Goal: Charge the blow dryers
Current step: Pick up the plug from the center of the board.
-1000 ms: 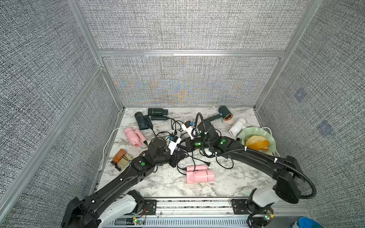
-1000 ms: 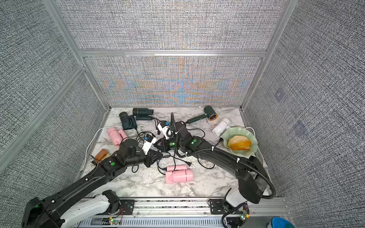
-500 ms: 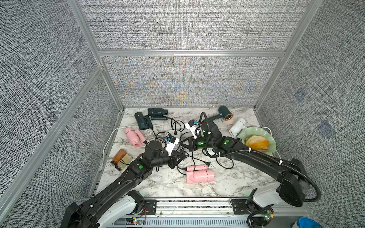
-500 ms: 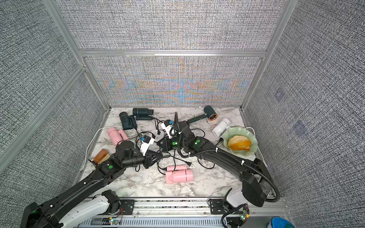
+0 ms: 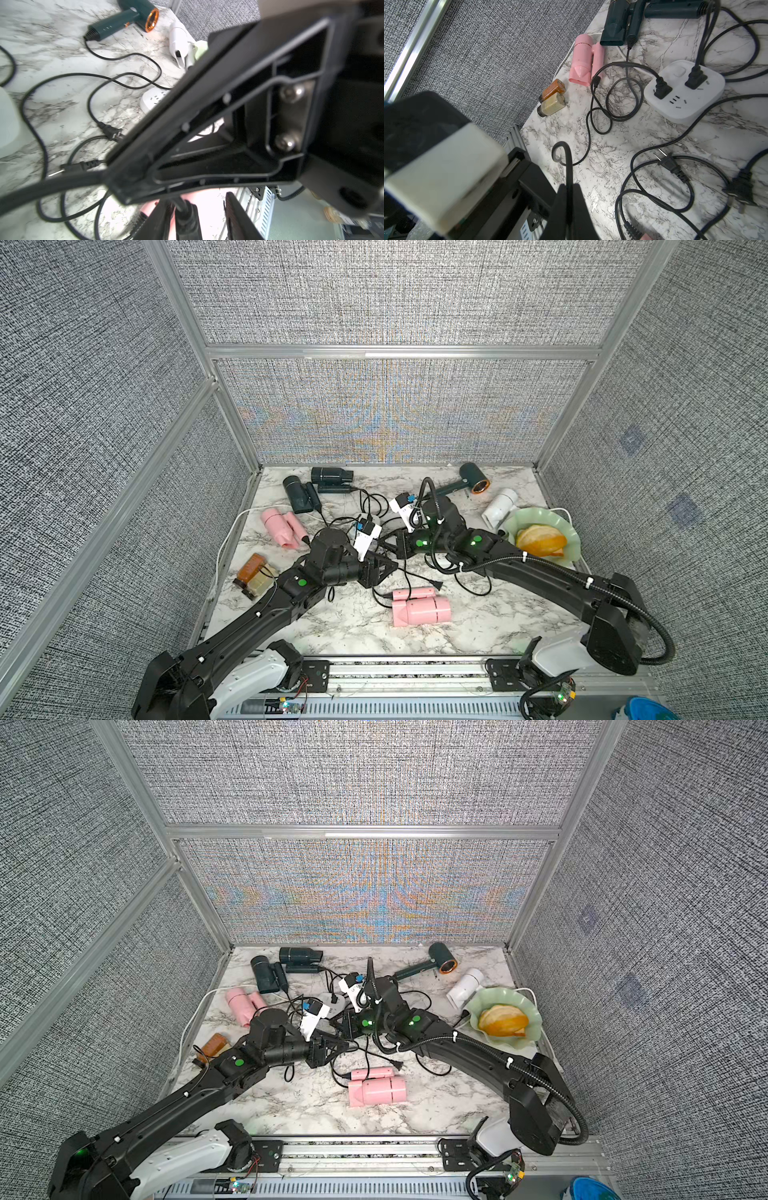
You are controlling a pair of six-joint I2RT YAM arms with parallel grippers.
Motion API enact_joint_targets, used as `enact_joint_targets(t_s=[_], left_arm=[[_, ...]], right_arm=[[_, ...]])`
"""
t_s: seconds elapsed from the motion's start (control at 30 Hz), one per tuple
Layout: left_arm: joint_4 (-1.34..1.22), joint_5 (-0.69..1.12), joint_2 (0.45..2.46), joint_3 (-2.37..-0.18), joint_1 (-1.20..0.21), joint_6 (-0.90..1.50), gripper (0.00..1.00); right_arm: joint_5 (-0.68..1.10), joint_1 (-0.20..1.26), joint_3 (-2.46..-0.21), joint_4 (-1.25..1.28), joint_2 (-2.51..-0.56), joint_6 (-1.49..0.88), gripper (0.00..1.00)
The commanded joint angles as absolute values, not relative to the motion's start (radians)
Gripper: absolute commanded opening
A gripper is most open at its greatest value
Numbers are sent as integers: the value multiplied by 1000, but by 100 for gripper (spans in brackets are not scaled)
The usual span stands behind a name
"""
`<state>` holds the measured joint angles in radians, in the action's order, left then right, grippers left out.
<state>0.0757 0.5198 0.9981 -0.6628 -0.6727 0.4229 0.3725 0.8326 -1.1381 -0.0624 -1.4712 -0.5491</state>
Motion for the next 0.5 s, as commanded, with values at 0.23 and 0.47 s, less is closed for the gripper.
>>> enact_joint_targets(t_s=[0.23, 0.47], left_arm=[[78, 526, 1035, -687, -672, 444, 54], [94, 508, 1051, -696, -671, 438, 47]], right_arm=[[344, 839, -1159, -51, -1483, -540, 8], [337, 843, -1163, -54, -1495, -538, 8]])
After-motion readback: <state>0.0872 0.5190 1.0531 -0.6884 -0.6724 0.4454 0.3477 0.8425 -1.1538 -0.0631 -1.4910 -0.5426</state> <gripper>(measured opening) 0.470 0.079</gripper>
